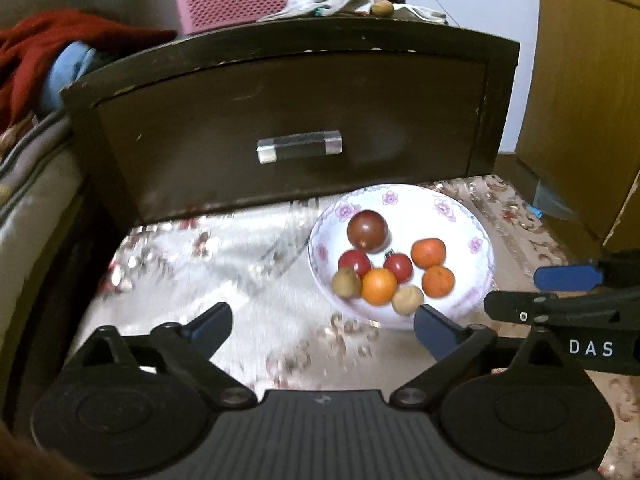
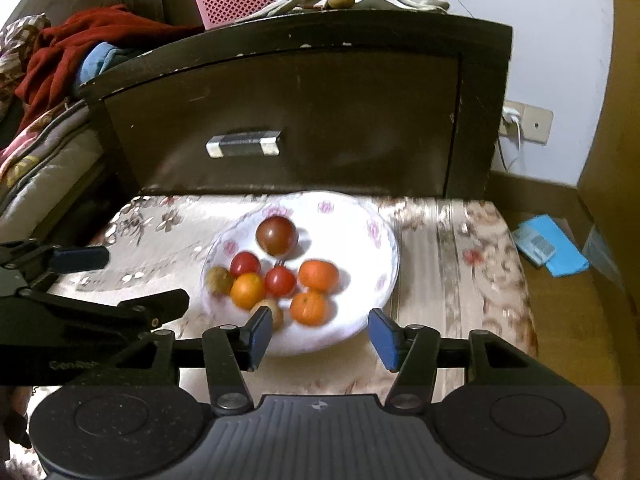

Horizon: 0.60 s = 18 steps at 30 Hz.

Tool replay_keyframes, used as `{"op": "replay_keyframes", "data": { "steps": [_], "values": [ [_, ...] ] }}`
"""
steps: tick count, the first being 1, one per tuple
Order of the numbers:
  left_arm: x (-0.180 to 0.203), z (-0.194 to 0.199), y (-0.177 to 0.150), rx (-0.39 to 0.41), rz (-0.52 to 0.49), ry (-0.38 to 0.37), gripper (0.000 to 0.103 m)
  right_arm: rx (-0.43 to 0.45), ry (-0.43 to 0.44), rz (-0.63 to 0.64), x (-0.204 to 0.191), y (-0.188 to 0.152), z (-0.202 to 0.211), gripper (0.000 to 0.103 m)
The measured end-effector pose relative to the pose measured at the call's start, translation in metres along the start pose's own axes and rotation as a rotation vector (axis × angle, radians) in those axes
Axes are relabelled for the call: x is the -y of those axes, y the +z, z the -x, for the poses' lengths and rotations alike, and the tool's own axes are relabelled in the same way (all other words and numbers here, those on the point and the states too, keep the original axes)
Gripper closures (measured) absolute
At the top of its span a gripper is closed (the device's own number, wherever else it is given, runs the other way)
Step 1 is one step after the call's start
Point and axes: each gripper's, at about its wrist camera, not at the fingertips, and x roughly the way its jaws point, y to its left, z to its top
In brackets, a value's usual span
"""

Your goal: Organize fruits

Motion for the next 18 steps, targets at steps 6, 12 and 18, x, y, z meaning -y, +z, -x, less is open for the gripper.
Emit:
{"op": "replay_keyframes", "data": {
  "steps": [6, 12, 18],
  "values": [
    [-0.008, 0.024, -0.026, -0.005, 0.028, 0.053, 0.0, -0.005, 0.027, -0.012, -0.014, -0.019, 0.023, 0.052],
    [-0.012, 0.039, -0.049, -0.031, 0.054, 0.061, 0.0, -0.015, 0.037, -0.006, -0.027, -0.037, 0.041, 0.05],
    [-0.006, 0.053, -0.066, -0.037, 0.026, 0.085, 0.0, -0.037, 0.039, -0.011, -0.035, -0.055, 0.051, 0.05]
  ]
}}
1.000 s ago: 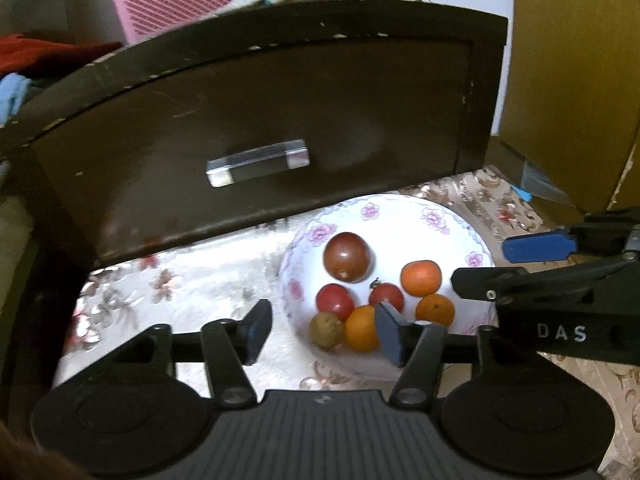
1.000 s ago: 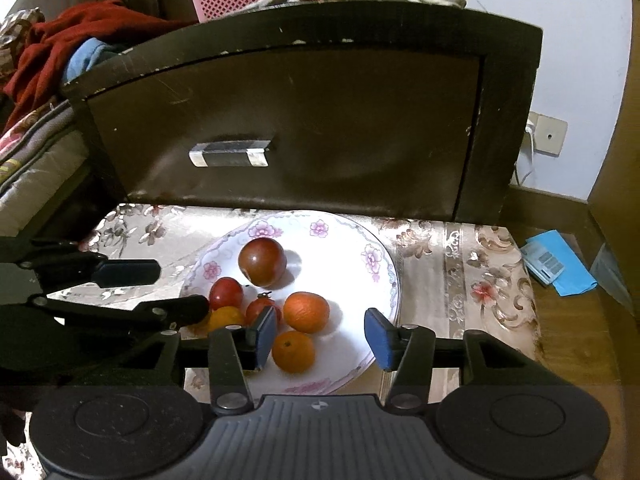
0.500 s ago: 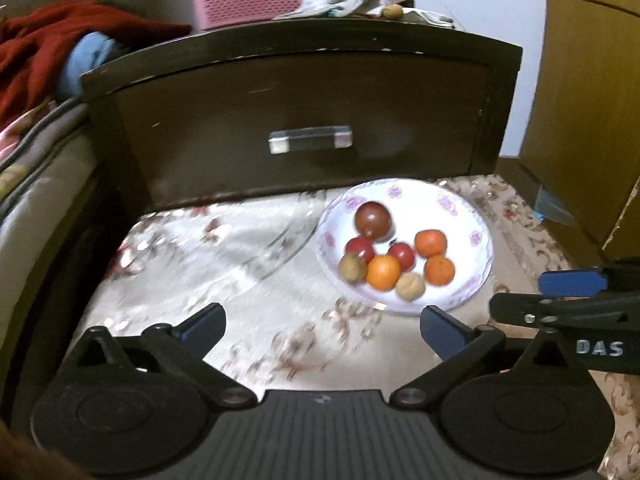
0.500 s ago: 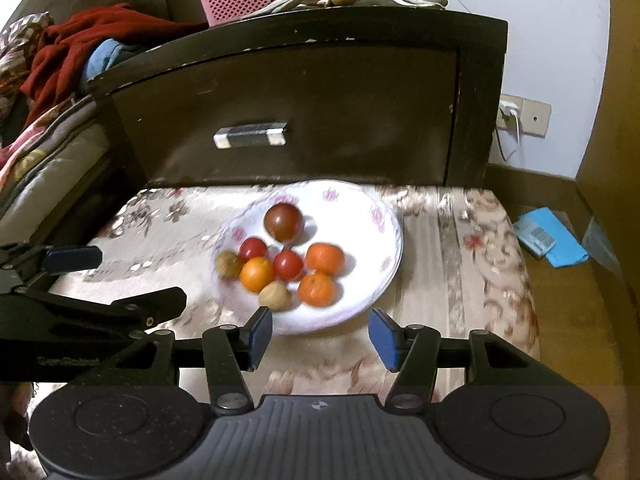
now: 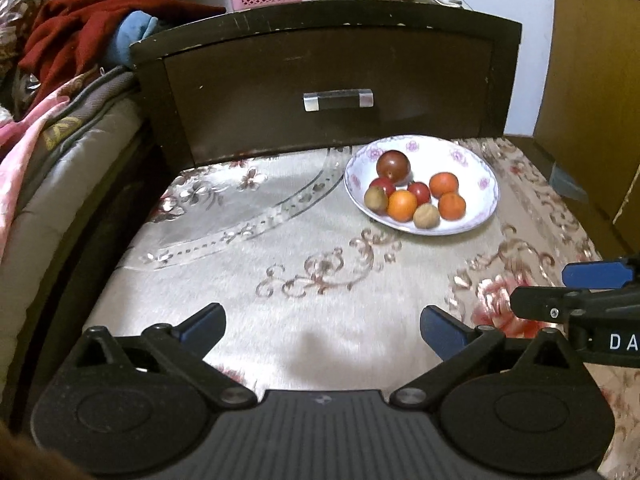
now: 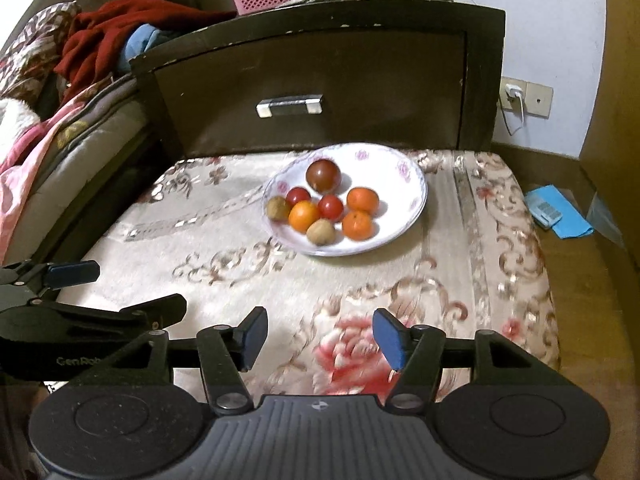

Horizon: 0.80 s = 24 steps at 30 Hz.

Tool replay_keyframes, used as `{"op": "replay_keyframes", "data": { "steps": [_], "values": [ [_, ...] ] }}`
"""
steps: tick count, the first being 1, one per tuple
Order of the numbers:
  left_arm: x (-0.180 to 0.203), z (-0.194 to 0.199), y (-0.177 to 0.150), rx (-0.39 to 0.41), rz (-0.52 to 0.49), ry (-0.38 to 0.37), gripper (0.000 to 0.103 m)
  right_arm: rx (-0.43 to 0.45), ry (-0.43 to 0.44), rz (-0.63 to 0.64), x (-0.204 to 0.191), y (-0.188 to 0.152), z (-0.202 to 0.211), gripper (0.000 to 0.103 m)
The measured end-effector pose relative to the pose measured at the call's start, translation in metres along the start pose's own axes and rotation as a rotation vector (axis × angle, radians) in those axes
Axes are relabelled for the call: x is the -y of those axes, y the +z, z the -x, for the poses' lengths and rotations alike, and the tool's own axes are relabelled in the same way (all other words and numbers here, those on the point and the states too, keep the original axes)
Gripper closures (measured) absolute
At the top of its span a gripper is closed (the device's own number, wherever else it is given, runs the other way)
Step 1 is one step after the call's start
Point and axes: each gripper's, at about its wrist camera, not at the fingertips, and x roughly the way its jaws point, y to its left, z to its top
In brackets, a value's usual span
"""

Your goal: Organize fruits

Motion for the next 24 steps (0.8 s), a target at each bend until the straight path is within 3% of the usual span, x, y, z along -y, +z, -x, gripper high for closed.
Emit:
{"op": "replay_keyframes", "data": {
  "steps": [24],
  "values": [
    [0.005, 0.028, -0.033, -0.055, -0.009, 0.02, 0.0, -0.028, 0.002, -0.003, -0.02, -0.04, 0.032, 0.049]
  ]
}}
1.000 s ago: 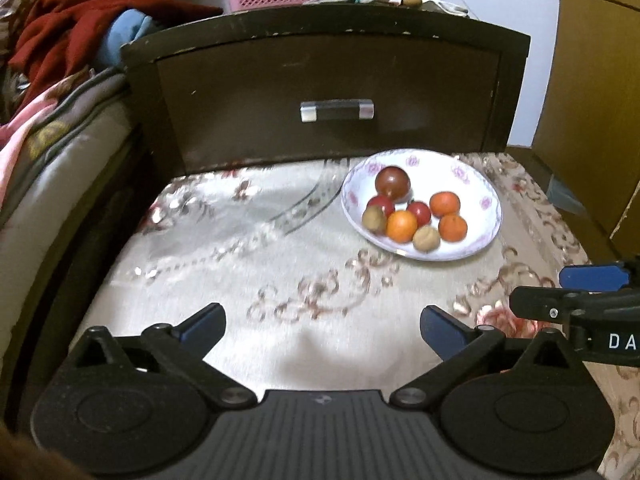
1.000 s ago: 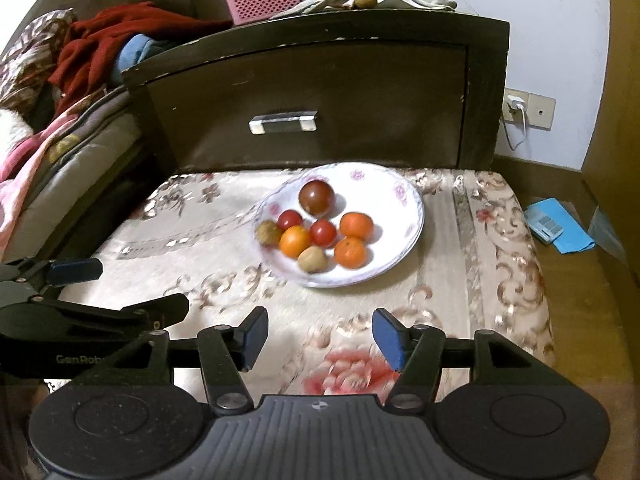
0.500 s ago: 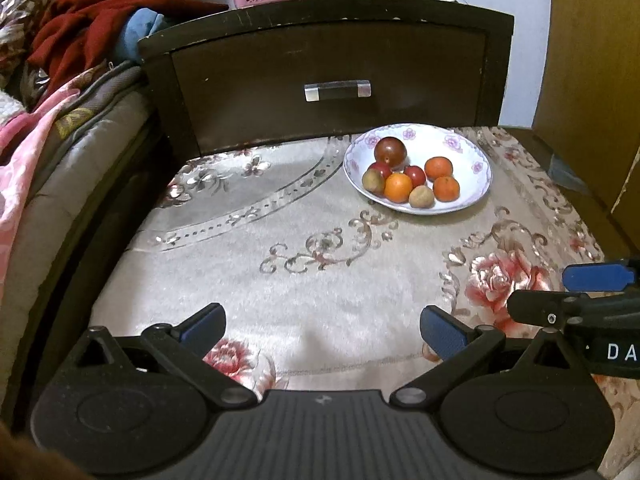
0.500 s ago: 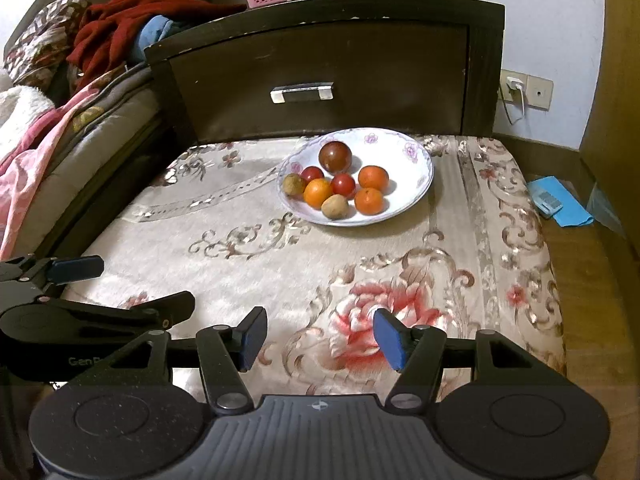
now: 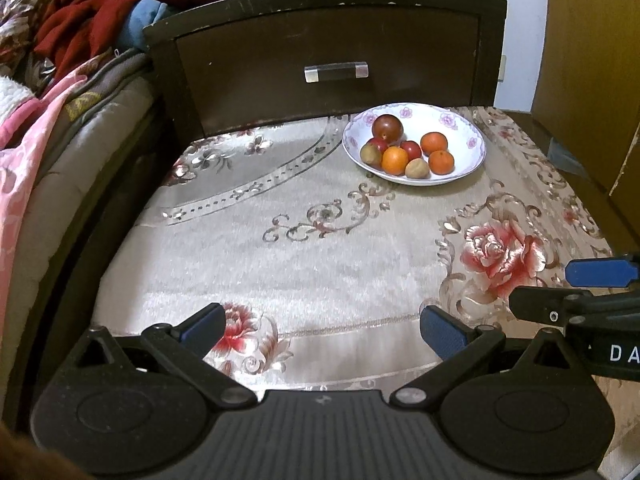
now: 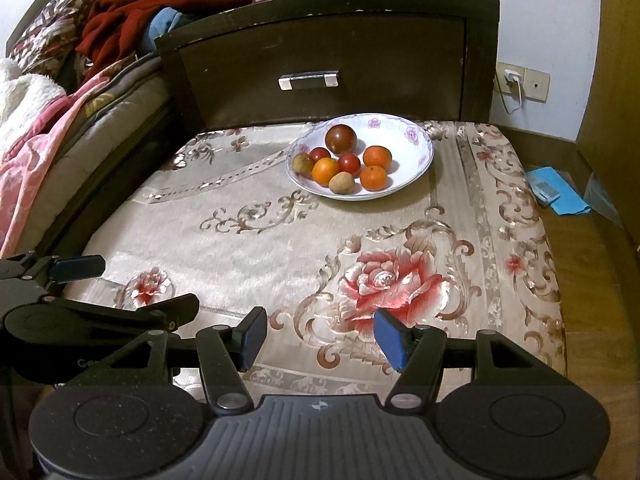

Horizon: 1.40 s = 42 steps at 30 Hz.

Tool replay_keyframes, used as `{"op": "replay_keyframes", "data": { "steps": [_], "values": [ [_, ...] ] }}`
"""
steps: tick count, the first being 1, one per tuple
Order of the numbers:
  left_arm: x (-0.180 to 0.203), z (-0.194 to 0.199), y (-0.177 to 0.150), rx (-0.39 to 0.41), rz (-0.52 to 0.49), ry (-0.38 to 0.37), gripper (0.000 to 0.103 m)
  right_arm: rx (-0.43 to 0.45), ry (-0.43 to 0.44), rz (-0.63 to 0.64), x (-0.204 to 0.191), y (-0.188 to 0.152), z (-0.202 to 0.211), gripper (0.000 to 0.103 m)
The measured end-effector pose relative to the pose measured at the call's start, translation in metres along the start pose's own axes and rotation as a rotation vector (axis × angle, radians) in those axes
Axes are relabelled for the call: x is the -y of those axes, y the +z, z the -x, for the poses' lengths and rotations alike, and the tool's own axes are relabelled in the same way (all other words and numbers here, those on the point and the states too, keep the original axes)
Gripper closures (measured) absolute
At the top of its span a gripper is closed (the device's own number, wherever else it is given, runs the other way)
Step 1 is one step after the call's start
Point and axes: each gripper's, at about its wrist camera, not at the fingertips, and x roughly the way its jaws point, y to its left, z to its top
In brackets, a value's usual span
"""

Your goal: Organize fruits

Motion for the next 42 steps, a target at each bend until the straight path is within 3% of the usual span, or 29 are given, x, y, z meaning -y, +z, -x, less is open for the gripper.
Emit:
{"op": "replay_keyframes", "data": {
  "steps": [42],
  "values": [
    [-0.005, 0.004, -0.015, -0.055, 0.017, 0.009, 0.0, -0.04, 0.006, 0.014, -0.012, -0.016, 0.001, 0.048]
  ]
}}
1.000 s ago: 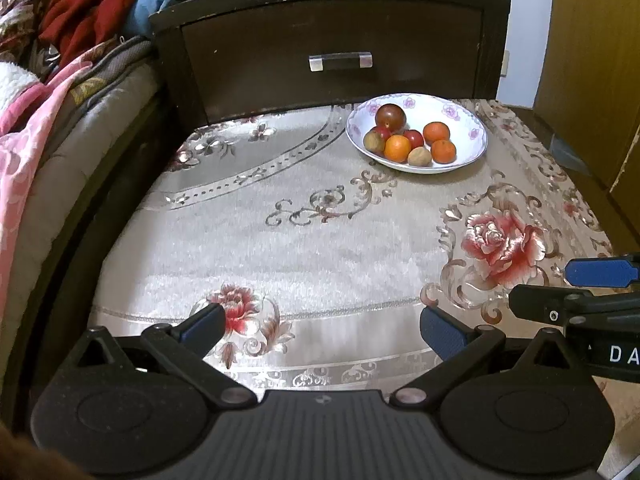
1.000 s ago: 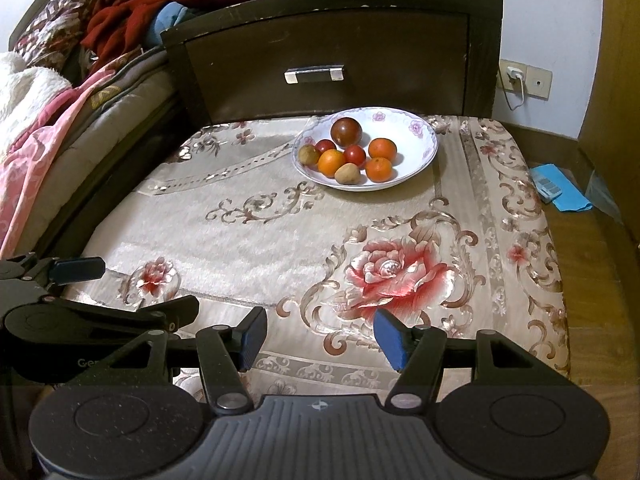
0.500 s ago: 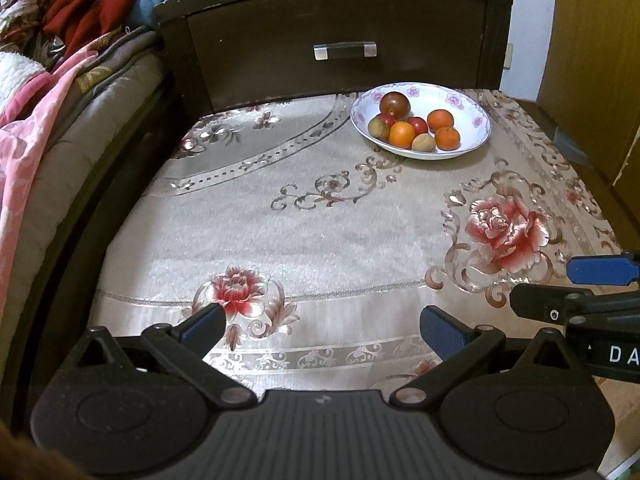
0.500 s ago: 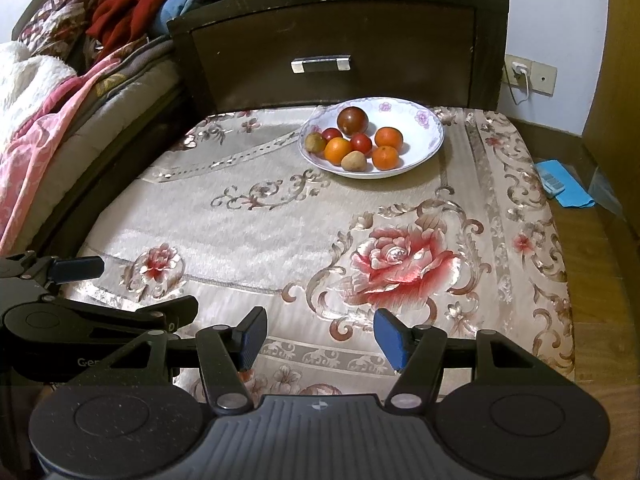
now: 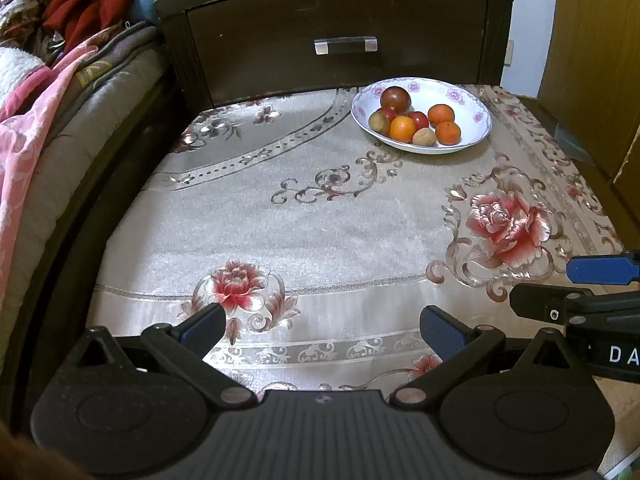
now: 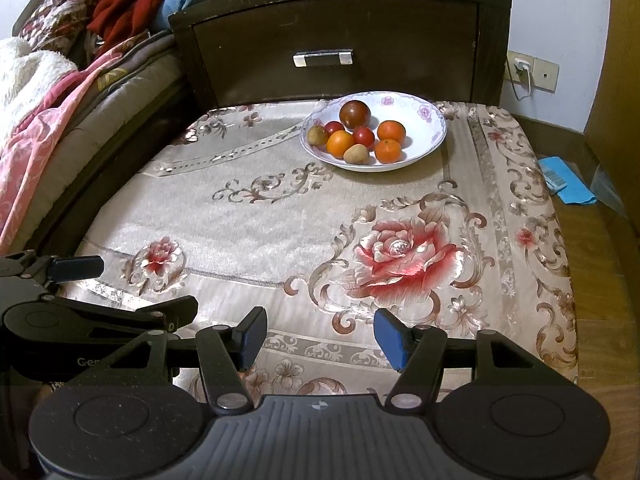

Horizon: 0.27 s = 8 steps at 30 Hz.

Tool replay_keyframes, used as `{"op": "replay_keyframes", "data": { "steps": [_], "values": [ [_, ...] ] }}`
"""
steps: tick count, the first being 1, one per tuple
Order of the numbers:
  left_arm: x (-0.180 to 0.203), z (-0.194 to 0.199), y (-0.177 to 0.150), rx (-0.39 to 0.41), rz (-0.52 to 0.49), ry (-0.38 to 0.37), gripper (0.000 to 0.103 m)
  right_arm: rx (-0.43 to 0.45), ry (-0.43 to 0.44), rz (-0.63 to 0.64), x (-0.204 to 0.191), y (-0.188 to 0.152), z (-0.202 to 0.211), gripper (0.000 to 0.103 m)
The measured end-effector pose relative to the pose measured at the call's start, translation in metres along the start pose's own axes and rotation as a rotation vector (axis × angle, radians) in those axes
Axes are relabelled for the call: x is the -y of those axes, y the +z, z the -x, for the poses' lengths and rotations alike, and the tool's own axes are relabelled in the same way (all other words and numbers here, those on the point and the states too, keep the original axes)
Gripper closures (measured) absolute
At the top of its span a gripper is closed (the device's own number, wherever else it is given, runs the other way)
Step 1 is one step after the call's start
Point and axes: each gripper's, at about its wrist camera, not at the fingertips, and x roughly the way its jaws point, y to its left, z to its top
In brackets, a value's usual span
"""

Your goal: Organize fruits

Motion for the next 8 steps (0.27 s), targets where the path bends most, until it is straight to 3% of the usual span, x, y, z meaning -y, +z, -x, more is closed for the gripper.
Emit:
{"op": "replay_keyframes", "data": {
  "steps": [8],
  "values": [
    [-0.0016, -0.0013, -0.0004, -0.003, 0.019, 0.001, 0.0, 0.014, -0.001, 0.006, -0.0015, -0.0008, 0.0015, 0.042]
  ]
}}
